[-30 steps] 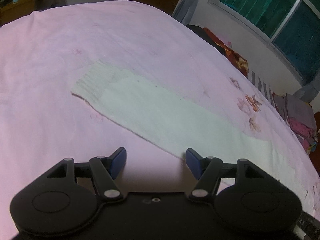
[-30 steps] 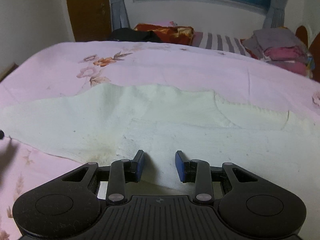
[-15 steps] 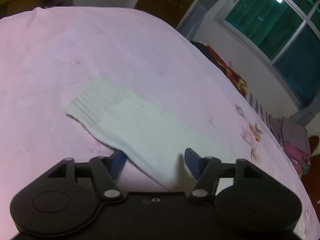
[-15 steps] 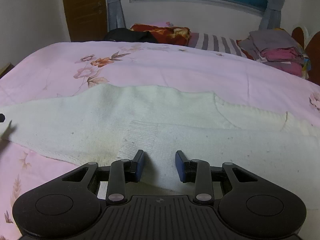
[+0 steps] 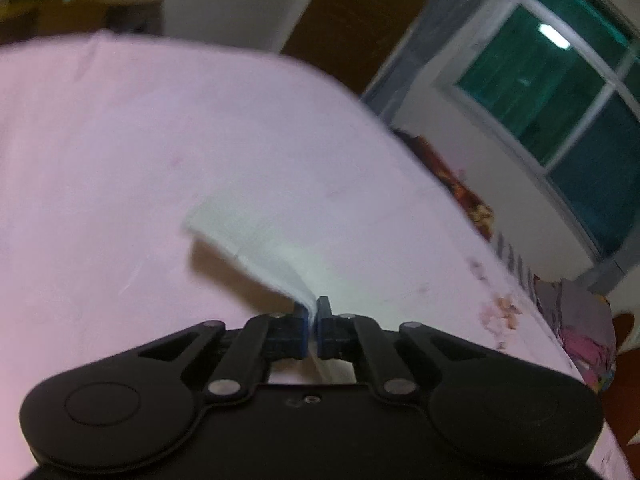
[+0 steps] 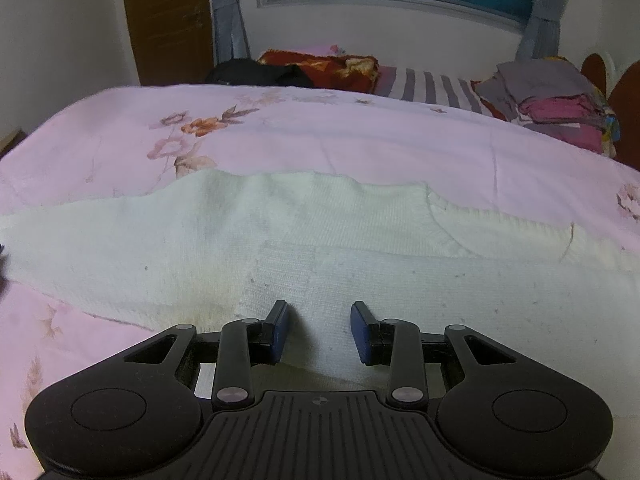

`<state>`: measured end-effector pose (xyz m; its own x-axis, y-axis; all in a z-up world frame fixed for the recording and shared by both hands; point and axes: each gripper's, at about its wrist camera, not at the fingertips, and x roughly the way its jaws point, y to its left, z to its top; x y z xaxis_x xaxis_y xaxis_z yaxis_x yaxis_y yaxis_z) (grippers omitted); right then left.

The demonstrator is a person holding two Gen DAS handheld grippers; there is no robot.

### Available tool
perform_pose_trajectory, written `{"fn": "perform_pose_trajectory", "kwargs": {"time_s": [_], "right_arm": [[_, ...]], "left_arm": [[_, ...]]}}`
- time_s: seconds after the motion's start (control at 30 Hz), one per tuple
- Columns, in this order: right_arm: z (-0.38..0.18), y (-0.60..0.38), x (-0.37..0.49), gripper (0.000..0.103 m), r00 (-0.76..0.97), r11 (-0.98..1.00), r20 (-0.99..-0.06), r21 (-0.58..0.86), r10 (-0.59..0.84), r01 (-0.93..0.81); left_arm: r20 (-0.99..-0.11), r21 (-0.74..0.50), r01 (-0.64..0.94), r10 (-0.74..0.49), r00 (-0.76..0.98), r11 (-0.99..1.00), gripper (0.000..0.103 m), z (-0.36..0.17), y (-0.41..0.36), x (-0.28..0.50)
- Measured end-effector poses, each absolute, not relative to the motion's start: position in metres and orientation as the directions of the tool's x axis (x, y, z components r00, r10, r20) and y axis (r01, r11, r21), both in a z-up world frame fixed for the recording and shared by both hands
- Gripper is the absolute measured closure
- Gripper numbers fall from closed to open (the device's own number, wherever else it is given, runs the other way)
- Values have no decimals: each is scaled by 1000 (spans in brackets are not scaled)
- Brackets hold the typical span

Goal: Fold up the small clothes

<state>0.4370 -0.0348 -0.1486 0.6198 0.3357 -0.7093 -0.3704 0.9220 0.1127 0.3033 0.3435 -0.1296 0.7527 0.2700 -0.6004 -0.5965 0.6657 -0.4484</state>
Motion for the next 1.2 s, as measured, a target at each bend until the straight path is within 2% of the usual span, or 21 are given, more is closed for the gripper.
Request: {"fn": "perform_pose_trajectory", "kwargs": {"time_s": [0.13, 0.27, 0.53, 0.7, 0.77, 0.83, 0.9, 0.97, 1.0, 1.03, 1.1, 1.13, 1.2], "right_arm": [[-149, -33, 436, 69, 622, 916, -707, 92, 336, -391], [-133, -59, 438, 68, 634, 917, -671, 201, 386, -345], [-120, -140, 425, 68, 678, 946, -659, 217, 325, -243], [-120, -196, 412, 68, 693, 964, -671, 213, 263, -159], [-120, -215, 408, 68, 697, 967, -673, 221, 246, -128], [-120, -231, 403, 68, 698, 965, -673, 239, 247, -111], [-118, -240, 399, 68, 697, 962, -671, 252, 253, -107], [-117, -243, 395, 68, 693, 954, -665, 274, 278, -120], [-117, -244, 394, 68, 690, 950, -662, 286, 293, -128], [-116, -242, 393, 67, 688, 946, -658, 295, 305, -138], [-114, -235, 392, 41, 689, 940, -648, 303, 325, -158], [-111, -231, 390, 22, 696, 935, -633, 308, 338, -175], [-107, -218, 390, 21, 702, 924, -606, 304, 374, -230]], "left_arm": [[-526, -416, -460, 204, 825, 785, 100, -92, 304, 319], [-489, -392, -292, 72, 869, 872, 100, -68, 240, 344], [-509, -368, 17, -217, 833, 930, 100, -76, 89, 389], [-562, -297, 143, -294, 773, 944, 99, -109, 10, 404], [-609, -260, 168, -296, 735, 951, 93, -123, -13, 406], [-645, -246, 163, -286, 708, 956, 80, -133, -23, 403], [-661, -232, 165, -279, 696, 959, 74, -135, -23, 396], [-664, -213, 163, -265, 699, 963, 55, -134, -19, 390], [-665, -198, 156, -249, 704, 968, 42, -131, -17, 391], [-661, -184, 146, -233, 714, 972, 38, -128, -15, 384], [-649, -158, 123, -197, 735, 980, 38, -122, -4, 373], [-649, -141, 104, -171, 741, 985, 38, -120, 3, 368], [-655, -101, 50, -105, 748, 994, 38, -119, 19, 358]]}}
